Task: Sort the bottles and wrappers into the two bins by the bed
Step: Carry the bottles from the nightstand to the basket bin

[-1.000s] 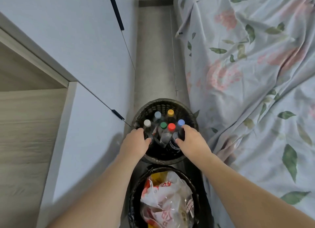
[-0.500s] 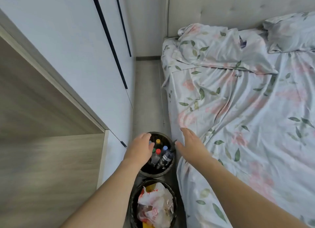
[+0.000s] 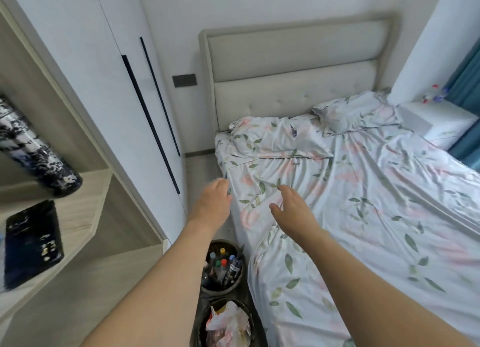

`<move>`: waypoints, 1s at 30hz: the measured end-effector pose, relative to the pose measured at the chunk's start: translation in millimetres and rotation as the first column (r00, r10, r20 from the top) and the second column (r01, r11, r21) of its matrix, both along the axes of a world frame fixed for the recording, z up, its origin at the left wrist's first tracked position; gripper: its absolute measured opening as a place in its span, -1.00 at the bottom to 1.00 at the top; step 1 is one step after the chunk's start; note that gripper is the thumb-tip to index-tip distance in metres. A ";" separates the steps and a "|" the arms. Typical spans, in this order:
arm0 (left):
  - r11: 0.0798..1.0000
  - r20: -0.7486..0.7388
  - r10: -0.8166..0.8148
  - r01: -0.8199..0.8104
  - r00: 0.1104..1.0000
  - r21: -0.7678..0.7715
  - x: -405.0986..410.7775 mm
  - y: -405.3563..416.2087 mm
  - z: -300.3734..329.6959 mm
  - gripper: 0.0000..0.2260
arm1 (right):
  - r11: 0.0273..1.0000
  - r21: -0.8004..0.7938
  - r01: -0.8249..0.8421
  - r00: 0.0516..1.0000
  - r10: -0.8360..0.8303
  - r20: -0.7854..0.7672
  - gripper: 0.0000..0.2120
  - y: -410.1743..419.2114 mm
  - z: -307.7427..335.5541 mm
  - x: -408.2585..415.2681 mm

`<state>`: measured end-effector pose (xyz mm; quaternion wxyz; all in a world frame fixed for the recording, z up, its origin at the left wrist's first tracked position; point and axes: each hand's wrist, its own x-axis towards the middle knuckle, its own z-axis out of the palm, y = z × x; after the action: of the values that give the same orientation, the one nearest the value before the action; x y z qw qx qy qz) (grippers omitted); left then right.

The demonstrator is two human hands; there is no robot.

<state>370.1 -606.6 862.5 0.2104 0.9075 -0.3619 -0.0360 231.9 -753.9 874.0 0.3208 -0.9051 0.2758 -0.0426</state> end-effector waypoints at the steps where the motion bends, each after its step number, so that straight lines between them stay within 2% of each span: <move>1: 0.999 0.028 -0.027 0.027 0.999 -0.018 0.0 -7.8 12.4 -0.65 | 1.000 -0.019 0.014 1.000 -0.013 0.008 -0.48 -1.9 11.1 -5.2; 5: 0.985 0.101 -0.143 0.151 0.985 -0.084 -5.2 -36.3 49.4 -0.64 | 0.992 -0.082 0.097 0.995 -0.095 0.025 -0.46 -3.9 44.6 -23.5; 10: 0.948 0.143 -0.307 0.316 0.941 -0.041 -17.0 -57.4 69.1 -0.62 | 0.966 -0.117 0.230 0.973 -0.226 0.043 -0.45 0.1 73.8 -54.1; 15: 0.874 0.195 -0.463 0.482 0.865 -0.061 -54.9 -90.5 86.9 -0.65 | 0.910 -0.144 0.389 0.921 -0.385 0.061 -0.44 -1.6 93.0 -114.1; 23: 0.693 0.271 -0.672 0.714 0.689 -0.096 -195.6 -133.7 125.9 -0.61 | 0.756 -0.182 0.629 0.778 -0.616 0.128 -0.43 10.0 123.6 -258.5; 30: 0.506 0.280 -0.815 0.858 0.508 -0.083 -380.6 -140.6 131.9 -0.64 | 0.573 -0.155 0.805 0.593 -0.788 0.165 -0.44 45.1 127.3 -438.9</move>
<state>-10.5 -747.2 994.5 0.2229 0.5878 -0.7777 -0.0018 -206.9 -708.9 1001.3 0.1786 -0.7105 0.6344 -0.2465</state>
